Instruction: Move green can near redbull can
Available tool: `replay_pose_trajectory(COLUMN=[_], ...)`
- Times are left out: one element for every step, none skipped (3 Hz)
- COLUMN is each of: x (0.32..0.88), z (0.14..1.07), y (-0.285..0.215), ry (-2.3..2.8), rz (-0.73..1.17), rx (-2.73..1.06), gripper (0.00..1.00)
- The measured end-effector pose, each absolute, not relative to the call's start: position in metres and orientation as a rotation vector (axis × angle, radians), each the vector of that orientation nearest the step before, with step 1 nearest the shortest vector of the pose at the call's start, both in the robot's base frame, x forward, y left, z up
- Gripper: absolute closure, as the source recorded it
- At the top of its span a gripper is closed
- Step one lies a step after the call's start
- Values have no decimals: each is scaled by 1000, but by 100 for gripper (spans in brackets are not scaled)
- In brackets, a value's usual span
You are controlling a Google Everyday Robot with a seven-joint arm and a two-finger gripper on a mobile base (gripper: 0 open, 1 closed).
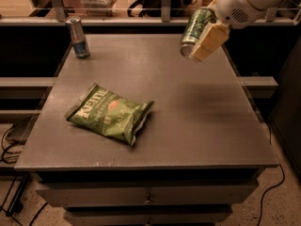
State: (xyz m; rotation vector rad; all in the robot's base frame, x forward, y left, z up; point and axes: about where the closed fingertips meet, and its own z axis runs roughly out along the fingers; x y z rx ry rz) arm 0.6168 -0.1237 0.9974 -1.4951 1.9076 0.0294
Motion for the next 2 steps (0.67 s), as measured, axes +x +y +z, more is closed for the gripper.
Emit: replay_pose_trajectory(x=[630, 646], z=[998, 1000], y=[-87, -36], ry=[1848, 1775], rz=[126, 250], rx=[-1472, -1462], gripper=[100, 100])
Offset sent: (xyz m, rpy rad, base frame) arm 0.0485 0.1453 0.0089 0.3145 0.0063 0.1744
